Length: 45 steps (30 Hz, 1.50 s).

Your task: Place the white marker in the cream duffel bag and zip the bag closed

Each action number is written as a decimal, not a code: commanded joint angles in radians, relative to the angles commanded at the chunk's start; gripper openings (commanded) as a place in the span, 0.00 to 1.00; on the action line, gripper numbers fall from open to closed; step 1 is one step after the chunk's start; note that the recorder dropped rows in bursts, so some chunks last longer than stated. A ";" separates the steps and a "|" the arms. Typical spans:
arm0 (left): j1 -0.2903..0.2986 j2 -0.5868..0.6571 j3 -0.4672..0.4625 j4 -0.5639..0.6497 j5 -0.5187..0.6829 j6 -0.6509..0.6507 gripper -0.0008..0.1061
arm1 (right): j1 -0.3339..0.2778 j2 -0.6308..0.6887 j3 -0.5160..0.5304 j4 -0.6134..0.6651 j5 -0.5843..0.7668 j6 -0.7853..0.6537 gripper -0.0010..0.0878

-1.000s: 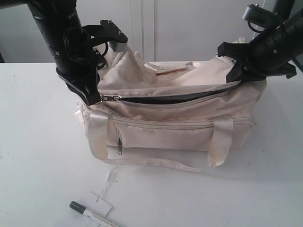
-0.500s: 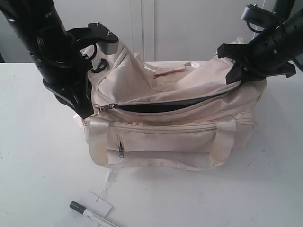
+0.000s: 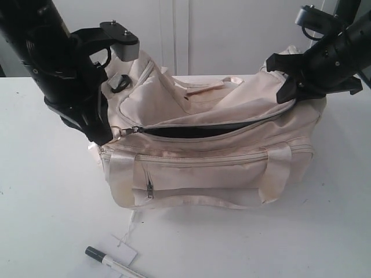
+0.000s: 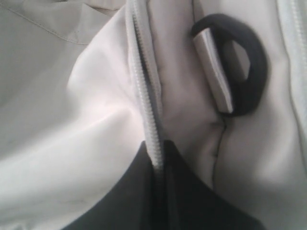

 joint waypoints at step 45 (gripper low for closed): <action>0.002 0.085 0.005 0.422 -0.215 -0.050 0.01 | 0.000 0.000 0.000 0.018 -0.012 -0.005 0.01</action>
